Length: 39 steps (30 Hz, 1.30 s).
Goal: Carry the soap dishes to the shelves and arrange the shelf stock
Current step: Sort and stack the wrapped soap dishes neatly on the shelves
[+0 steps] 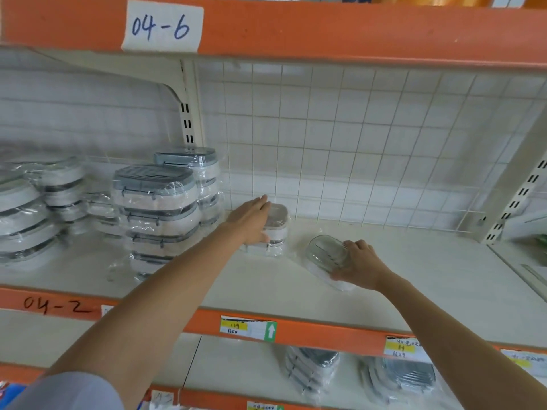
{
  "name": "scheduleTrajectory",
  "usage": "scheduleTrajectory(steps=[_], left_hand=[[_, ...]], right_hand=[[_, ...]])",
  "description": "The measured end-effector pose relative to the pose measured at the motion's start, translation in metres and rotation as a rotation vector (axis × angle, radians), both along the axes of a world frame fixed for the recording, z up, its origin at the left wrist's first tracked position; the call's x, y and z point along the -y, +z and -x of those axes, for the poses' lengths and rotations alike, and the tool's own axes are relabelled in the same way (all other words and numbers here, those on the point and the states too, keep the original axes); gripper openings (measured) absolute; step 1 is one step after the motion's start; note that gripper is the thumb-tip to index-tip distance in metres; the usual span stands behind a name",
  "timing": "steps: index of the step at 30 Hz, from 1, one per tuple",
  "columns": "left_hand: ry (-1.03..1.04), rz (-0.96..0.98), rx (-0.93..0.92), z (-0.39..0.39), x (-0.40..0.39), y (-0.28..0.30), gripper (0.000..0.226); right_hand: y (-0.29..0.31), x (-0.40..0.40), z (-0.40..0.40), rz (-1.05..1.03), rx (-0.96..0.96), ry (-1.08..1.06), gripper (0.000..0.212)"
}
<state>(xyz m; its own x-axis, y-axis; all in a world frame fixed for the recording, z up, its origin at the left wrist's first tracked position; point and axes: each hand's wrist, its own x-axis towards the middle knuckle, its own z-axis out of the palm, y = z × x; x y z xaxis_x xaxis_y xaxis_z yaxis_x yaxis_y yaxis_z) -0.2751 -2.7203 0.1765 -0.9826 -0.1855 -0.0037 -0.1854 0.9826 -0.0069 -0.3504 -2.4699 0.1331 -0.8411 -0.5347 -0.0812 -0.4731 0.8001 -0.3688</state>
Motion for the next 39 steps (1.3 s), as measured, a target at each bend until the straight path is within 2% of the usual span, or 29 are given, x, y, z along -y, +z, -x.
scheduleTrajectory(steps=[4, 7, 12, 19, 30, 34, 39], left_hand=[[-0.103, 0.058, -0.179, -0.031, -0.018, 0.004, 0.043], [-0.191, 0.021, -0.085, -0.056, -0.022, 0.003, 0.024], [-0.324, 0.067, -0.024, -0.108, -0.018, -0.002, 0.032], [-0.382, 0.003, -0.025, -0.213, 0.023, -0.004, 0.03], [-0.228, 0.011, -0.012, -0.299, 0.1, -0.001, 0.004], [-0.15, 0.005, -0.066, -0.315, 0.129, 0.004, 0.012], [-0.033, -0.008, -0.131, -0.332, 0.167, 0.016, 0.007]], right_hand=[[0.009, -0.003, -0.02, -0.009, -0.061, -0.012, 0.084], [0.017, -0.006, -0.043, -0.031, -0.12, -0.024, 0.085], [0.026, 0.001, -0.096, -0.012, -0.187, -0.091, 0.086], [0.019, 0.049, -0.191, 0.03, -0.221, -0.062, 0.086], [0.04, 0.115, -0.283, 0.059, -0.181, 0.133, 0.088], [0.043, 0.143, -0.3, 0.102, -0.185, 0.24, 0.087], [0.05, 0.192, -0.306, 0.118, -0.216, 0.409, 0.084]])
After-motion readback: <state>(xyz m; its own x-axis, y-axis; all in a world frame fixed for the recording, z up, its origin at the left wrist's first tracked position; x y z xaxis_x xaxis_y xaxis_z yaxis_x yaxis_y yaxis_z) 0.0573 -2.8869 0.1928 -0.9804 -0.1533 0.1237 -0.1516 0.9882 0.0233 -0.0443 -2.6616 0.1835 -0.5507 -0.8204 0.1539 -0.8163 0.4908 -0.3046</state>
